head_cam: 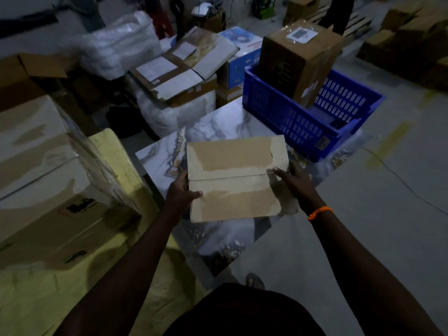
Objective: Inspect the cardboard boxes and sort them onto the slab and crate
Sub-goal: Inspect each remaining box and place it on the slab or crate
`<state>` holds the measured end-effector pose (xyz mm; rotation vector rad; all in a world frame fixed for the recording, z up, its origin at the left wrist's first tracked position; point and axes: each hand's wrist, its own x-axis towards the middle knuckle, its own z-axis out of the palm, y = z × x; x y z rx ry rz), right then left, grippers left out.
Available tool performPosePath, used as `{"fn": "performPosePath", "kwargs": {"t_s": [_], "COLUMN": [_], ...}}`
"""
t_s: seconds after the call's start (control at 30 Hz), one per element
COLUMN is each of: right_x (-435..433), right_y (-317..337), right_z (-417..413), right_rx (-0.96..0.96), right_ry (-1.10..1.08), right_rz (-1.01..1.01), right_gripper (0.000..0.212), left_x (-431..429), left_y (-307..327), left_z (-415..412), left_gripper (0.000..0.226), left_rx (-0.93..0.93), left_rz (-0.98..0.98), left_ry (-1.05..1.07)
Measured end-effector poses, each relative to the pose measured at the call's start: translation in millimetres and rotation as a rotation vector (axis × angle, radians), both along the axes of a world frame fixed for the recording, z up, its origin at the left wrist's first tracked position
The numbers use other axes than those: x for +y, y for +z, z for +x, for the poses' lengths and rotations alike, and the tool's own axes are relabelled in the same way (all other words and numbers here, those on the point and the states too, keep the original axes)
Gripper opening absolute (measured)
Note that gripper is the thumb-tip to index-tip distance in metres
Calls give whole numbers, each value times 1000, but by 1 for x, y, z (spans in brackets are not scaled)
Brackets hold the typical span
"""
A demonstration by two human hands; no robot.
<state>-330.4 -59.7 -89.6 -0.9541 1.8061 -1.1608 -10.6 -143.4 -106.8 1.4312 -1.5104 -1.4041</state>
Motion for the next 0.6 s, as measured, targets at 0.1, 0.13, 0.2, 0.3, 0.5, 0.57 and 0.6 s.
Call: {"fn": "performPosePath", "kwargs": {"t_s": [0.1,0.13,0.2,0.3,0.5,0.57,0.6], "right_x": [8,12,21,40,79,85,87], "right_y": [6,7,5,1,-21,-21,-22], "right_z": [-2,-2,-4,-1,10,14,16], "right_rx": [-96,-133,-187,-278,-338,-343,-351], "right_ry": [-115,-142,-200,-236,-312,-321,-330], "right_rz": [-37,-47,-54,-52,-21,-16,-16], "right_gripper": [39,37,40,43,53,46,39], "left_x": [3,4,11,29,52,54,55], "left_y": [9,11,17,14,2,-3,-5], "left_z": [1,2,-3,-9,5,6,6], "left_gripper": [82,75,41,6,53,37,28], "left_rx": [148,164,172,180,326,337,343], "left_rz": [-10,3,39,72,244,270,277], "left_ry": [38,36,10,133,206,251,263]}}
